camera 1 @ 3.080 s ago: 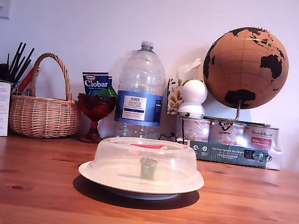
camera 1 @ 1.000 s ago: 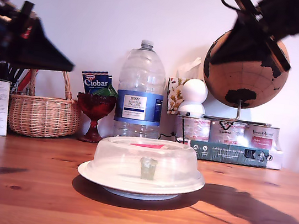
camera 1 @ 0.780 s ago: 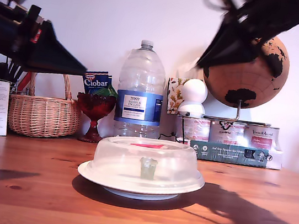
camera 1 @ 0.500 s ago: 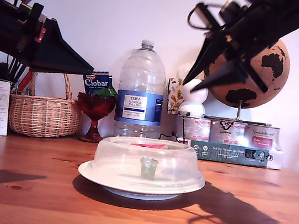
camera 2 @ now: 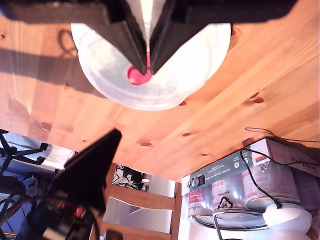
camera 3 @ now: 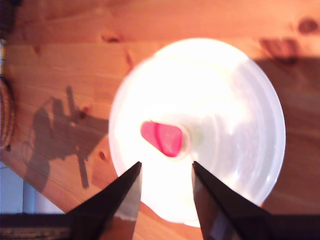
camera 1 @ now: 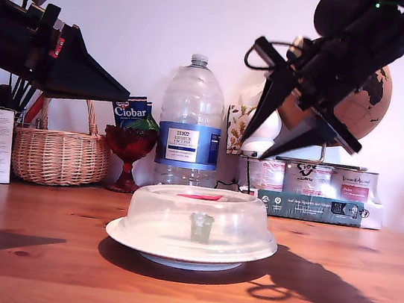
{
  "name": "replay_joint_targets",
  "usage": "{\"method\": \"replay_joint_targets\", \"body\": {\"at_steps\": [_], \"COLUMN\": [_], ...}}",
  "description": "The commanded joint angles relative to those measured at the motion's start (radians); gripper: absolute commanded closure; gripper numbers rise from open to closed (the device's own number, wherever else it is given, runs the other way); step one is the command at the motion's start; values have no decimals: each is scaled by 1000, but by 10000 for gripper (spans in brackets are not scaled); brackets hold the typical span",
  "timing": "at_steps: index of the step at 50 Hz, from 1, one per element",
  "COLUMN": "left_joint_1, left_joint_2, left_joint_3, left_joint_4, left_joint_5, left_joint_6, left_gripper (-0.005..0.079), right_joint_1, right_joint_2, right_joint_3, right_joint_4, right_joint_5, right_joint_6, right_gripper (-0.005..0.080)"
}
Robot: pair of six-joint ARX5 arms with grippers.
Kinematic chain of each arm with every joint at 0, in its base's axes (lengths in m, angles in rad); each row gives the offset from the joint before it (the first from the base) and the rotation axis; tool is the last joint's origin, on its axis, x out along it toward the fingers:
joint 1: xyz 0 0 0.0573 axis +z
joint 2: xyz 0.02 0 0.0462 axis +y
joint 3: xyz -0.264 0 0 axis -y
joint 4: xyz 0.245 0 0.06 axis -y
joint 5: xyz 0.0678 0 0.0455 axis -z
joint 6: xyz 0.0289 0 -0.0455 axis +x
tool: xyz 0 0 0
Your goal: Lift the plastic dome with your right arm while removing the green coffee capsule from the plate using your left arm.
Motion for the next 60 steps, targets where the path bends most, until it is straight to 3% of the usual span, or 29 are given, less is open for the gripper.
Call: {"method": "replay_joint_targets", "body": {"at_steps": [1,17,30,39,60], "left_joint_1": [-3,-3,-14,-14,-14], "left_joint_2": [11,11,11,11,11], "left_joint_3": [-2,-2,-2,-2,-2], "left_joint_4": [7,5,6,8,9], "left_joint_5": [4,4,4,4,4], "left_joint_6": [4,5,5,5,5], "left_gripper": [762,762,762,762,762], "right_joint_1": [17,60,60,49,55], "right_joint_2": [27,69,176,185,232], "right_joint_3": [8,35,102,107,108], "right_joint_4": [-7,-14,-60,-68,-47], "right_joint_5": [-12,-24,-21,35,36], "right_joint_6": [18,57,26,18,27], "right_gripper": [465,452,452,452,452]}}
